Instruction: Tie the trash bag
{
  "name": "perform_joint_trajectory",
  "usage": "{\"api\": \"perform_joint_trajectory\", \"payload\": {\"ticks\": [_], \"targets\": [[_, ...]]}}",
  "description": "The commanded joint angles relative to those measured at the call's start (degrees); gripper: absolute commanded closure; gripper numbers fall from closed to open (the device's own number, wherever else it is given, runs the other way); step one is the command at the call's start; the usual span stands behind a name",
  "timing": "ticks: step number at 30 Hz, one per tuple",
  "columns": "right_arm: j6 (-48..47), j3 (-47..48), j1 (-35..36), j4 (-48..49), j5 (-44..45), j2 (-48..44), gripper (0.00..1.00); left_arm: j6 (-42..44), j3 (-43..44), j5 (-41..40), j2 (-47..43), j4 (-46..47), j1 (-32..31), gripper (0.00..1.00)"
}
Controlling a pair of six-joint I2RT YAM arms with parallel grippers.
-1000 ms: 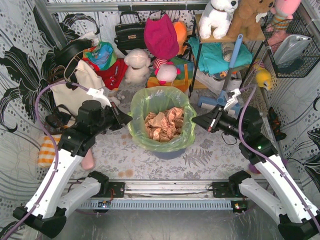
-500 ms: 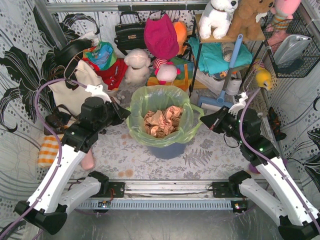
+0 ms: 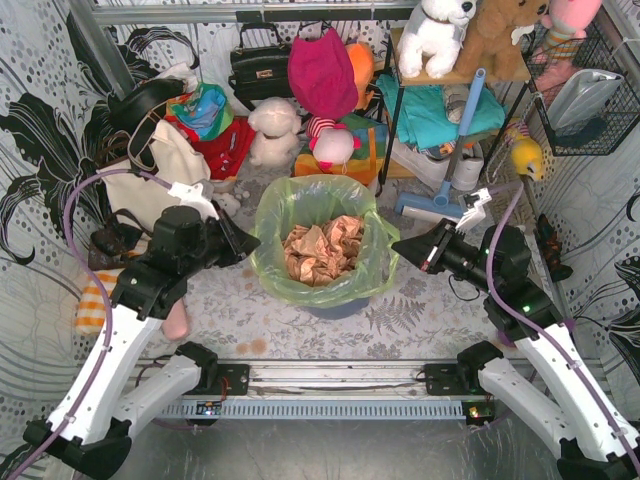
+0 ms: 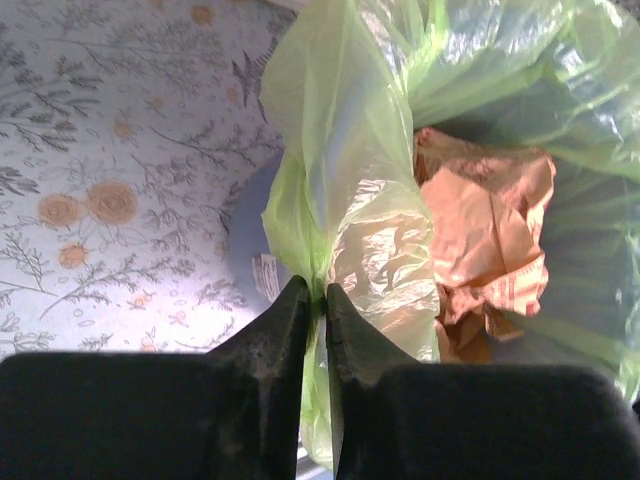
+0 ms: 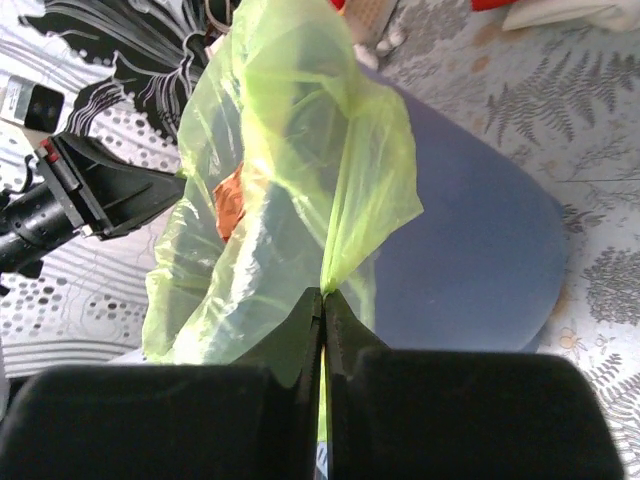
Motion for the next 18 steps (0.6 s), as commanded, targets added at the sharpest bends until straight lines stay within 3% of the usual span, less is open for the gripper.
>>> {"api": "perform_joint_trajectory", "payload": {"ticks": [1,9,18], "targets": [[-0.48,-1.13,0.03,5.34,-6.68,-0.51,1.00,0.09,-0.36,4.09,-1.93,-3.30,-0.05,0.77],[-0.52,0.29,0.04,6.82,-8.12,0.75,1.00,-0.83,0.41,6.50,-1.85,-2.35,-0.04,0.53],[-2.69,1.85,0.01,2.99,-9.40,0.58,1.00,-2.47,-2.12,7.11,-4.84,-3.70,-0.06,0.50]]}}
